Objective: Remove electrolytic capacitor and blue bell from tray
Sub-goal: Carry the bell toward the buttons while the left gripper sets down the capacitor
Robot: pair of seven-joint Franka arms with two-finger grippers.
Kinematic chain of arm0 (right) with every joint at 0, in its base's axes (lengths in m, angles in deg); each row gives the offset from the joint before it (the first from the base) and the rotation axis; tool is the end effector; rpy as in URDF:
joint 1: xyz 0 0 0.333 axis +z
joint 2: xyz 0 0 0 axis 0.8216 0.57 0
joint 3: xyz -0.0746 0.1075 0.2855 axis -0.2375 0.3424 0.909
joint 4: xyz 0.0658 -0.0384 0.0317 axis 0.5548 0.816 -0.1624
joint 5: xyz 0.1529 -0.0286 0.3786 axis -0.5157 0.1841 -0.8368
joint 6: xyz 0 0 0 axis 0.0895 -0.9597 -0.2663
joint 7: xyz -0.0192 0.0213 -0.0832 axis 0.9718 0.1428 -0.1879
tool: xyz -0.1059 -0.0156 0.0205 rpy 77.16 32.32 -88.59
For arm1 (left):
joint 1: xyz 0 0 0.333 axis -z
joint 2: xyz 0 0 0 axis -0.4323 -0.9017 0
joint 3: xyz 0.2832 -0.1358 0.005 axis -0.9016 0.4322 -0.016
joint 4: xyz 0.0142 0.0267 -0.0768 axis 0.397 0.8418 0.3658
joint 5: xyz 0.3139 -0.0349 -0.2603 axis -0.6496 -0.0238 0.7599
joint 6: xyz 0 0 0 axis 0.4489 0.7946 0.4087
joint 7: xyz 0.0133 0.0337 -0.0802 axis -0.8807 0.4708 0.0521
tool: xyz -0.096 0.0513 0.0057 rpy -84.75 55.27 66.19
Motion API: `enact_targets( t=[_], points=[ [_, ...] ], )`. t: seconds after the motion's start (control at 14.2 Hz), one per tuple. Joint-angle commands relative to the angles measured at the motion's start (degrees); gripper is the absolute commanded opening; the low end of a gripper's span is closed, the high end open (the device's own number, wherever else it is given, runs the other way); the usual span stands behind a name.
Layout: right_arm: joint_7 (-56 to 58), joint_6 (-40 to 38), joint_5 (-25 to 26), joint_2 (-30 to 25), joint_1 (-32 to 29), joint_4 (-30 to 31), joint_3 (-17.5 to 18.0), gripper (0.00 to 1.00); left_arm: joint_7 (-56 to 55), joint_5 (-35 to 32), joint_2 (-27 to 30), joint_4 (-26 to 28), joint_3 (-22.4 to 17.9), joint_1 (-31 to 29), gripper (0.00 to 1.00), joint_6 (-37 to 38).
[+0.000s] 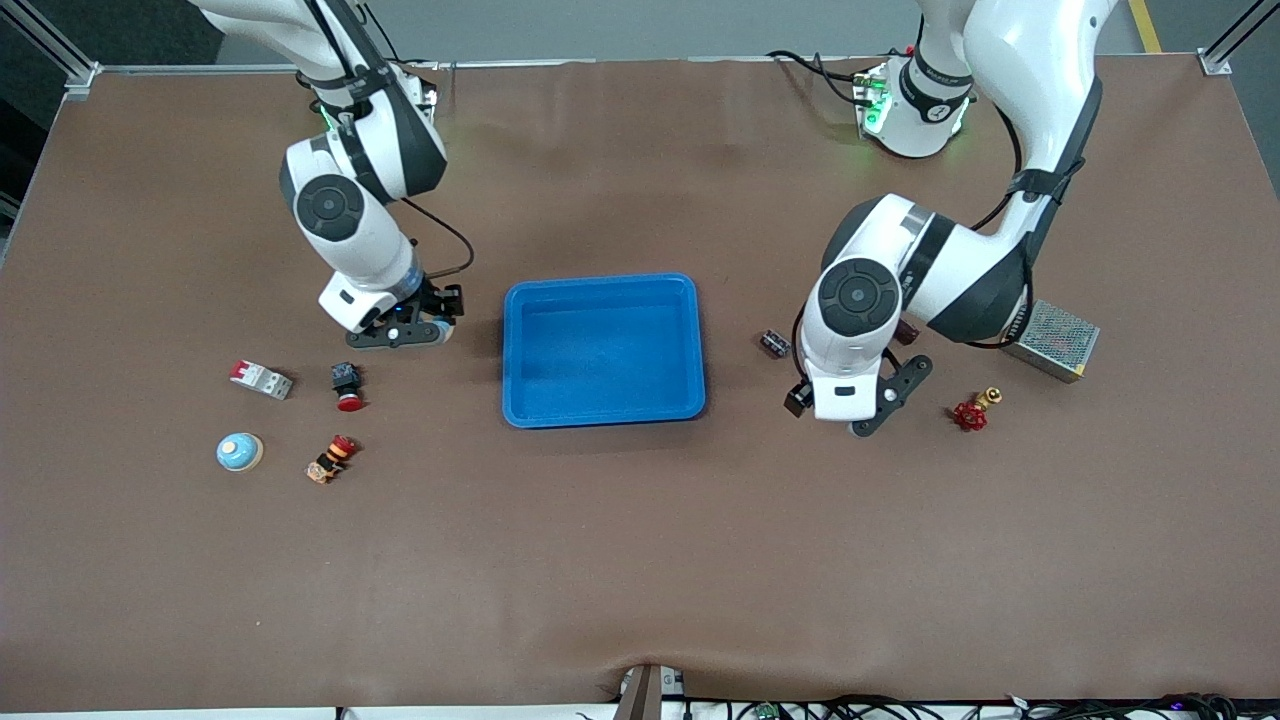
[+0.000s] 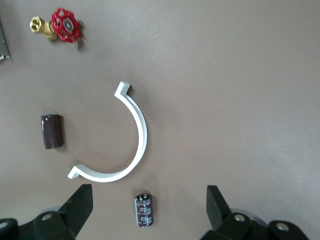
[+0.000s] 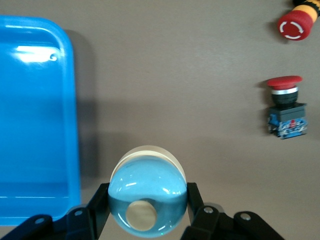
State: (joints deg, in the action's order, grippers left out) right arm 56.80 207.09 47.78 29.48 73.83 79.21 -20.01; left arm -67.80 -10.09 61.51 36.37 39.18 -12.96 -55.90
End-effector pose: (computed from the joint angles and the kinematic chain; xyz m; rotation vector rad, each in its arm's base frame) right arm 0.4800 0.1889 0.2769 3.1048 0.1789 -0.0794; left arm 0.6030 -0.3047 0.3358 -2.7507 -1.0879 0.0254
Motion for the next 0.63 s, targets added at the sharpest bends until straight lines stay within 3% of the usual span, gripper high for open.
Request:
enact_targets(
  t=[0.0, 0.56],
  points=[
    [6.17, 4.30, 0.86, -3.71, -4.06, 6.33, 0.68, 0.00, 2.92, -0.23, 1.99, 0.11, 0.30, -0.96, 1.00, 1.24],
    [23.05, 10.11, 0.78, -6.61, -15.67, 14.51, 0.77, 0.00, 5.91, -0.14, 3.40, 0.11, 0.30, -1.84, 1.00, 2.38]
  ],
)
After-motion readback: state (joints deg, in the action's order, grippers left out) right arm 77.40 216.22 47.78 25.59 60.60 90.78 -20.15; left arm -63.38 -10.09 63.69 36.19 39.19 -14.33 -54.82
